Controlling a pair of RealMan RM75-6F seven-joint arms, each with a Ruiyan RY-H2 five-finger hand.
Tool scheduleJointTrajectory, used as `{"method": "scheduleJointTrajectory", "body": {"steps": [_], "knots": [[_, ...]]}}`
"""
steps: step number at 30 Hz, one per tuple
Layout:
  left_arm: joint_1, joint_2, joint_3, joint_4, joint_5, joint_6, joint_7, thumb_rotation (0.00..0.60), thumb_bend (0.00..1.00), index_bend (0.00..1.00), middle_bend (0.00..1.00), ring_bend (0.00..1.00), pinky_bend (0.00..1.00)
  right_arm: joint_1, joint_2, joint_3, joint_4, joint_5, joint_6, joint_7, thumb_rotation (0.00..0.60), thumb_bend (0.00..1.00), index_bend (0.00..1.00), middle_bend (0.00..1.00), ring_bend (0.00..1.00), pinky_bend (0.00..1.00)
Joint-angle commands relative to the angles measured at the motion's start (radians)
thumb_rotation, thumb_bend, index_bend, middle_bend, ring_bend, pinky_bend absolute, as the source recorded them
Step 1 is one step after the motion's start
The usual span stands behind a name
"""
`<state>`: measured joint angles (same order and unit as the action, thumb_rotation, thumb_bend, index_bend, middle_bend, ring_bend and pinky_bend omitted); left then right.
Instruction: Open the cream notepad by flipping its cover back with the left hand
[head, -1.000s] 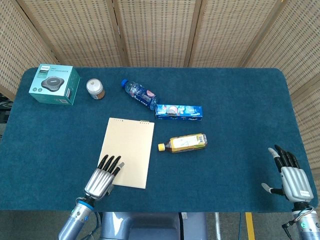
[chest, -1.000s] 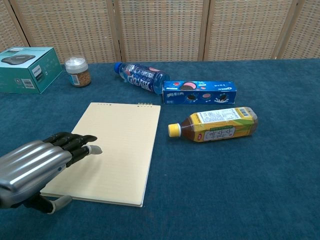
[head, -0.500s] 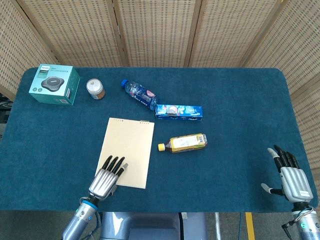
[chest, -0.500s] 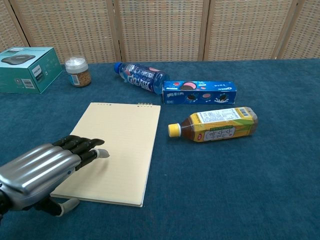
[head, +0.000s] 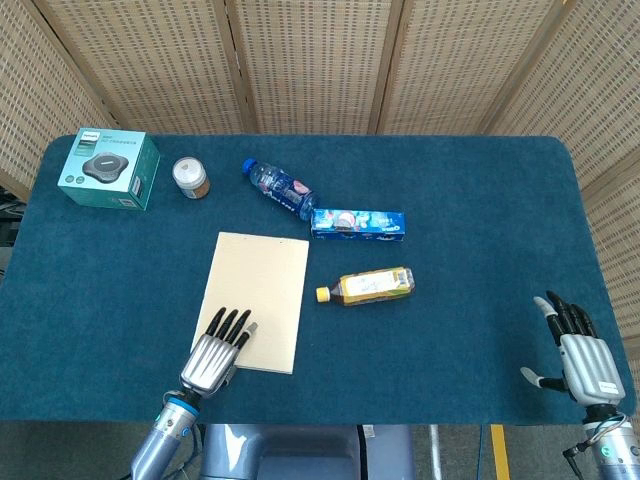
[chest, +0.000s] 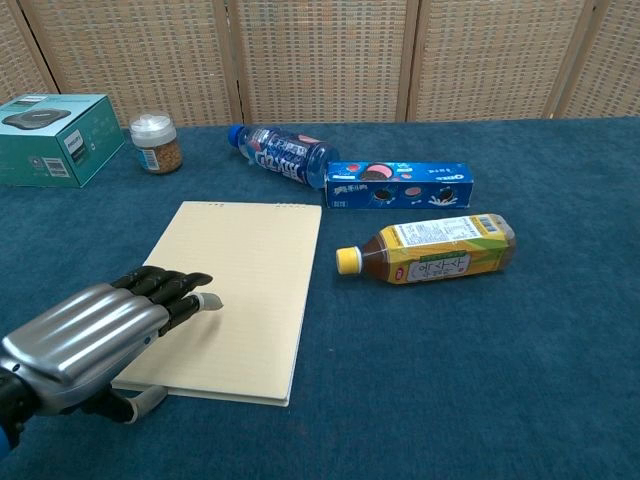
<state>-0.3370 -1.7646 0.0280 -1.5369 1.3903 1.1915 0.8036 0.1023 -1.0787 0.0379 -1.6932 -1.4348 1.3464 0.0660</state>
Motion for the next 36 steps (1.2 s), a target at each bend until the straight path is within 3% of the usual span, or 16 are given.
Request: {"method": "scheduleJointTrajectory", "body": {"steps": [1,17,36], "knots": [[-0.002,-0.01,-0.001,0.014,0.002,0.004,0.004,0.6,0.37,0.0,0.0,0.0,0.0,0.0,0.0,0.0,0.0,0.0,0.0,0.001,0.6,0.05,0.02,0.0,0.0,0.0],[-0.017,-0.061,-0.004,0.104,0.044,0.025,-0.008,0.6,0.44,0.0,0.0,0.0,0.0,0.001,0.003,-0.002,-0.003,0.0,-0.005,0.017,0.6,0.05,0.02,0.0,0.0,0.0],[-0.039,-0.095,-0.045,0.17,0.056,0.045,-0.02,0.6,0.5,0.0,0.0,0.0,0.0,0.002,0.007,-0.003,-0.006,0.003,-0.013,0.035,0.6,0.05,0.02,0.0,0.0,0.0]]}}
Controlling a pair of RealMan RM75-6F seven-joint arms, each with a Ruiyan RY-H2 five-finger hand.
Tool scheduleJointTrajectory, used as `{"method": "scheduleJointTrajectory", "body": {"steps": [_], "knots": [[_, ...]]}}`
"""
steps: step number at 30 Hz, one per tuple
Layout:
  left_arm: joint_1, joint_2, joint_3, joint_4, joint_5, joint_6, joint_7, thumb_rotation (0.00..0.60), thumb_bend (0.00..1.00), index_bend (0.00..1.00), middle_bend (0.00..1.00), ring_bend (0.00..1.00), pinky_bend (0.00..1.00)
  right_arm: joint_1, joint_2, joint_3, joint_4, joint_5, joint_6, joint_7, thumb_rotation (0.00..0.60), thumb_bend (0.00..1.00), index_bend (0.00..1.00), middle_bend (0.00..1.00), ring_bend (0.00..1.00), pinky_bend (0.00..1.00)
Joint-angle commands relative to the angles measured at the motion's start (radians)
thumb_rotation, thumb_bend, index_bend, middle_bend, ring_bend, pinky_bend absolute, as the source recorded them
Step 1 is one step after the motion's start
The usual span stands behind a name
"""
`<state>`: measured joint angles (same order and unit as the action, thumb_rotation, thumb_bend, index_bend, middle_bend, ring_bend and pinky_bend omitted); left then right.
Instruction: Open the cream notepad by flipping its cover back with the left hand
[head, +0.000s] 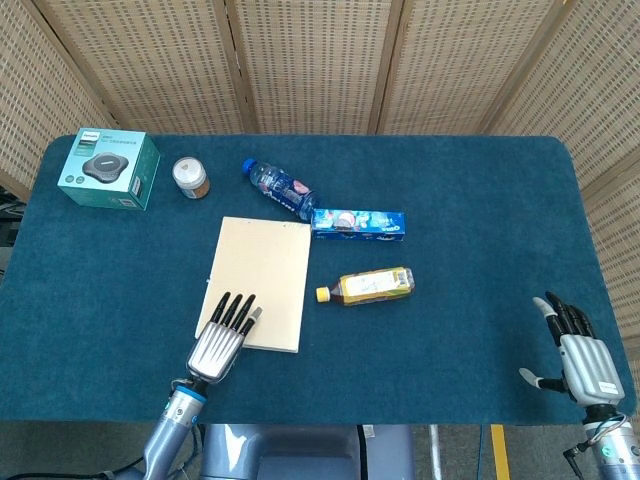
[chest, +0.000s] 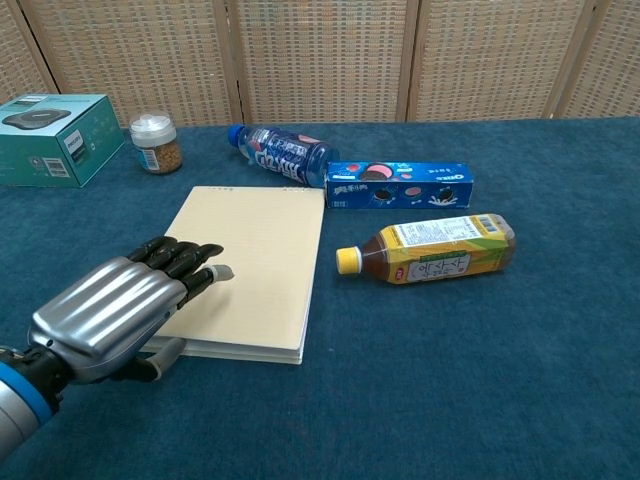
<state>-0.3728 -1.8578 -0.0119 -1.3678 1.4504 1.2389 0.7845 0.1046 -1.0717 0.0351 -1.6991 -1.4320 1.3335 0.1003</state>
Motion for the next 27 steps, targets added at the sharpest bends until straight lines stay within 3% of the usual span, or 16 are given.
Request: {"method": "scheduleJointTrajectory", "body": {"steps": [1,27], "knots": [[-0.005,-0.003,-0.009,0.003,-0.006,-0.003,-0.001,0.6,0.51,0.0,0.0,0.0,0.0,0.0,0.0,0.0,0.0,0.0,-0.001,0.001,0.6,0.05,0.02,0.0,0.0,0.0],[-0.097,-0.02,-0.119,0.047,-0.087,-0.06,0.04,0.6,0.57,0.0,0.0,0.0,0.0,0.001,0.003,0.0,0.0,0.004,-0.007,0.024,0.6,0.05,0.02,0.0,0.0,0.0]]}}
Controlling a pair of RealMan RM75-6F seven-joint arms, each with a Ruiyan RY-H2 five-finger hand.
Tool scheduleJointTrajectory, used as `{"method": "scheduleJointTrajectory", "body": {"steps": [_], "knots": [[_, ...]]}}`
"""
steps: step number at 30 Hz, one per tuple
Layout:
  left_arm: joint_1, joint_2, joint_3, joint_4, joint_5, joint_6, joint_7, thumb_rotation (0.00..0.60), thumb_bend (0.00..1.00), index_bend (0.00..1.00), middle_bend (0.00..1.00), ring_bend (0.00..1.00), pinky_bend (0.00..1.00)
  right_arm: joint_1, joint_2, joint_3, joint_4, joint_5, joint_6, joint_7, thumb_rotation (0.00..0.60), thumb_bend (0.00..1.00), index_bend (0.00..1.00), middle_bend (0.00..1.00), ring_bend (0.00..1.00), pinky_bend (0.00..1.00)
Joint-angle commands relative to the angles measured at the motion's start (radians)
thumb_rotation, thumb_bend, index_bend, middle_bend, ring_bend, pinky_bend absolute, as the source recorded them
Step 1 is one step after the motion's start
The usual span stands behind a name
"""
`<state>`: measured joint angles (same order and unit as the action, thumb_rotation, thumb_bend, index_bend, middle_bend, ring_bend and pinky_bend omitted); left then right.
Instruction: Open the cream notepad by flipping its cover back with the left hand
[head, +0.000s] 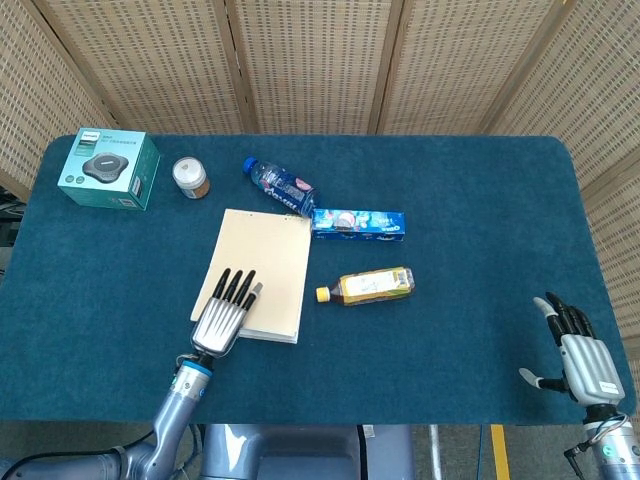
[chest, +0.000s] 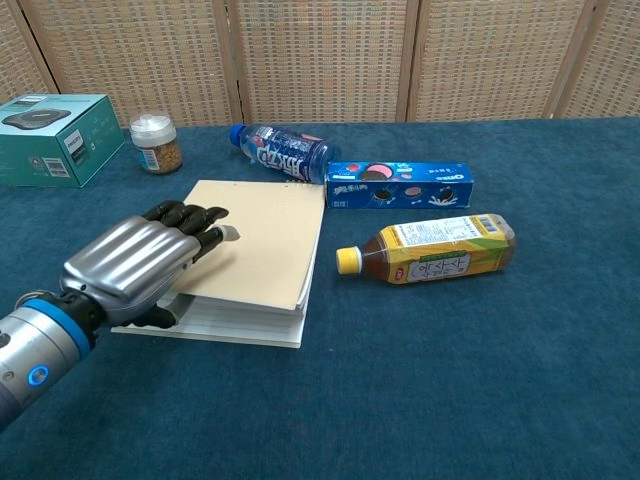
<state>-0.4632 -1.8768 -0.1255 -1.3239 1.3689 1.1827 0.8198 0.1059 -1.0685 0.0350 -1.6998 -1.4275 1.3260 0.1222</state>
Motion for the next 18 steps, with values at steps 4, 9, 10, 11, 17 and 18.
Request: {"method": "scheduleJointTrajectory", "body": {"steps": [4,9,10,11,17,18], "knots": [[-0.025,0.0,-0.022,0.003,-0.02,-0.011,0.009,0.6,0.58,0.0,0.0,0.0,0.0,0.0,0.0,0.001,0.002,-0.001,0.001,0.007,0.6,0.05,0.02,0.0,0.0,0.0],[-0.047,0.006,-0.045,-0.003,-0.046,-0.022,0.014,0.6,0.58,0.0,0.0,0.0,0.0,0.0,0.0,0.001,0.003,-0.002,0.0,0.015,0.6,0.05,0.02,0.0,0.0,0.0],[-0.05,0.008,-0.049,-0.006,-0.053,-0.025,0.012,0.6,0.58,0.0,0.0,0.0,0.0,0.001,0.0,0.001,0.003,-0.002,-0.001,0.017,0.6,0.05,0.02,0.0,0.0,0.0],[-0.054,0.011,-0.053,-0.01,-0.059,-0.029,0.01,0.6,0.58,0.0,0.0,0.0,0.0,0.001,0.0,0.001,0.003,-0.002,-0.001,0.018,0.6,0.05,0.02,0.0,0.0,0.0],[-0.071,0.021,-0.064,-0.014,-0.07,-0.023,-0.004,0.6,0.59,0.0,0.0,0.0,0.0,0.001,0.0,0.001,0.005,-0.005,0.0,0.026,0.6,0.05,0.02,0.0,0.0,0.0],[-0.074,0.022,-0.067,-0.013,-0.072,-0.023,-0.007,0.6,0.59,0.0,0.0,0.0,0.0,0.001,0.0,0.001,0.005,-0.005,0.0,0.027,0.6,0.05,0.02,0.0,0.0,0.0]]}}
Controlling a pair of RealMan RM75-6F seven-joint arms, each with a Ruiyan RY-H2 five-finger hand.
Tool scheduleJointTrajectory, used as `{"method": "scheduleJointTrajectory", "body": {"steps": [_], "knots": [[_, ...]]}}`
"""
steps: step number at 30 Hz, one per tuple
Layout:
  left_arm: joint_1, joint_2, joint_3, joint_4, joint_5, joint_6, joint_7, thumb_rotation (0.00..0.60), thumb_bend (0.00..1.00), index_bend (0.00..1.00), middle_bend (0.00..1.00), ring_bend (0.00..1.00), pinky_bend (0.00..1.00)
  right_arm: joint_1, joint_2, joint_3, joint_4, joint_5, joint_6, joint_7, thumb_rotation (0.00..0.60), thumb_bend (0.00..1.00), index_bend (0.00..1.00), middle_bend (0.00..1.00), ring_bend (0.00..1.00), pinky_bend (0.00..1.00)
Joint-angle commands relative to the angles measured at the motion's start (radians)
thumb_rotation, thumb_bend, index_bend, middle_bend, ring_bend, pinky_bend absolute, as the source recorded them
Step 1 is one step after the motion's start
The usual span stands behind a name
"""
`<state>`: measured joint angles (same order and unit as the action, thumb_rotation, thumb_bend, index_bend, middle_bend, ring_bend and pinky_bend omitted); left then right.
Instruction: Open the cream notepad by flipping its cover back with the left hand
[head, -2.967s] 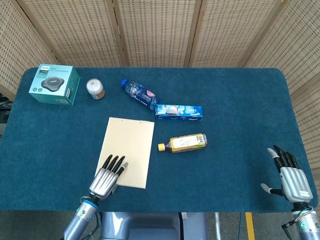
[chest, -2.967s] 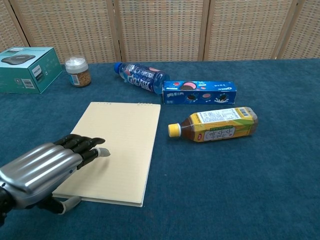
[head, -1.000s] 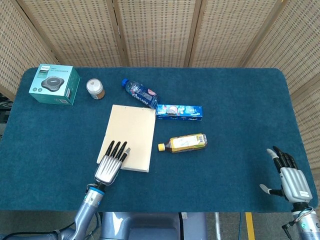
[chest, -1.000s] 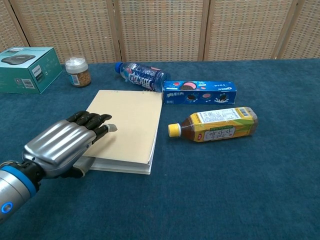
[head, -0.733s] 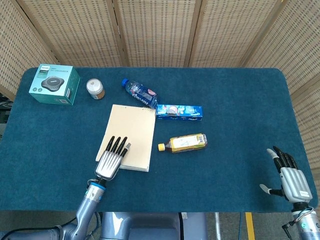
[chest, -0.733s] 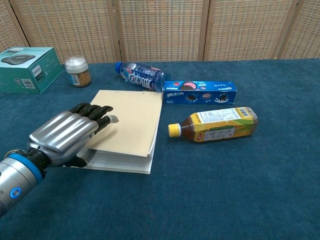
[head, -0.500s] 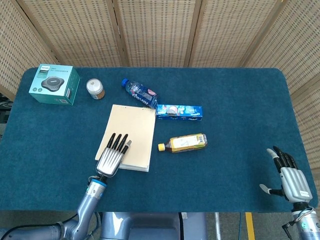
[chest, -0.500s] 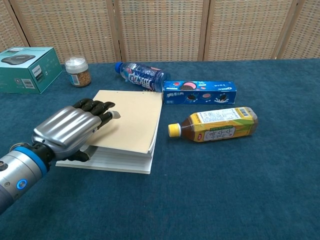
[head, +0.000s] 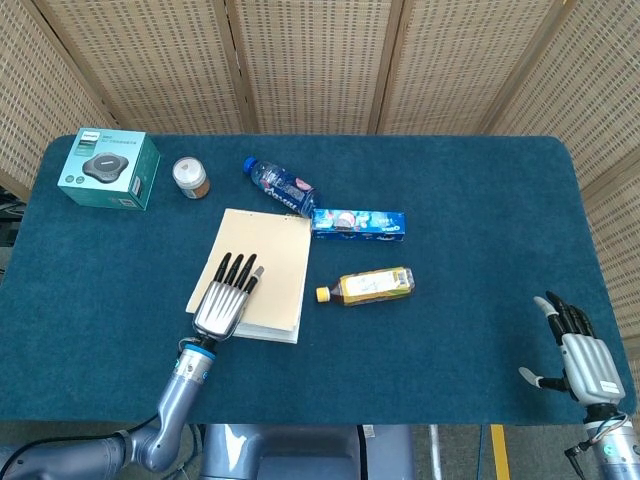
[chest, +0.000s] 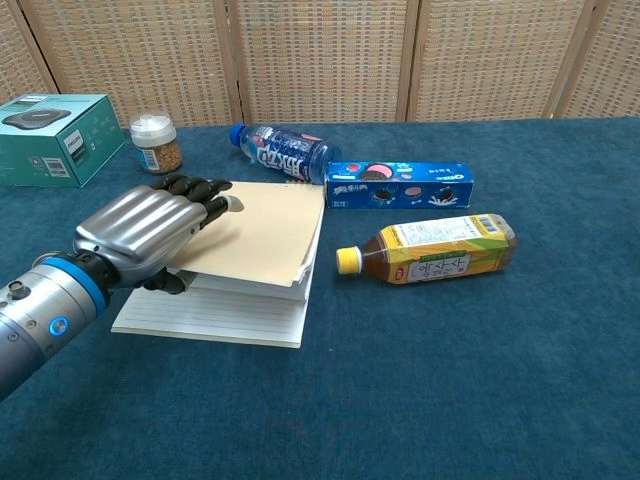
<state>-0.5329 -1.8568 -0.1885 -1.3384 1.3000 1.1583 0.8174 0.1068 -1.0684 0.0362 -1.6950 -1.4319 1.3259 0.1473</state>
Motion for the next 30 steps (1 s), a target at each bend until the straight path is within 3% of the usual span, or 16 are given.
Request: {"method": "scheduleJointTrajectory", "body": {"steps": [1,6,12,18,23,26,30], "knots": [[-0.006,0.002,-0.005,0.001,-0.006,0.003,-0.008,0.6,0.59,0.0,0.0,0.0,0.0,0.0,0.0,0.0,0.001,-0.001,0.0,0.002,0.6,0.05,0.02,0.0,0.0,0.0],[-0.02,0.003,-0.01,0.015,-0.001,0.016,-0.025,0.6,0.6,0.02,0.0,0.0,0.0,0.0,-0.001,0.0,0.001,-0.002,0.002,0.007,0.6,0.05,0.02,0.0,0.0,0.0],[-0.033,0.009,-0.019,0.027,0.008,0.036,-0.041,0.6,0.61,0.16,0.0,0.0,0.0,0.0,-0.001,0.0,0.003,-0.005,0.002,0.013,0.6,0.05,0.02,0.0,0.0,0.0],[-0.048,0.016,-0.031,0.039,0.014,0.054,-0.047,0.6,0.62,0.35,0.0,0.0,0.0,0.001,-0.002,0.0,0.005,-0.006,0.002,0.02,0.6,0.05,0.02,0.0,0.0,0.0],[-0.056,0.016,-0.041,0.057,0.02,0.072,-0.061,0.6,0.64,0.63,0.0,0.0,0.0,0.001,-0.002,0.001,0.006,-0.006,0.001,0.024,0.6,0.05,0.02,0.0,0.0,0.0],[-0.058,0.016,-0.041,0.067,0.031,0.089,-0.076,0.6,0.64,0.72,0.0,0.0,0.0,0.001,-0.002,0.001,0.006,-0.006,0.001,0.026,0.6,0.05,0.02,0.0,0.0,0.0],[-0.055,0.03,-0.032,0.059,0.035,0.099,-0.072,0.6,0.65,0.76,0.0,0.0,0.0,0.001,-0.002,0.001,0.007,-0.005,0.0,0.029,0.6,0.05,0.02,0.0,0.0,0.0]]}}
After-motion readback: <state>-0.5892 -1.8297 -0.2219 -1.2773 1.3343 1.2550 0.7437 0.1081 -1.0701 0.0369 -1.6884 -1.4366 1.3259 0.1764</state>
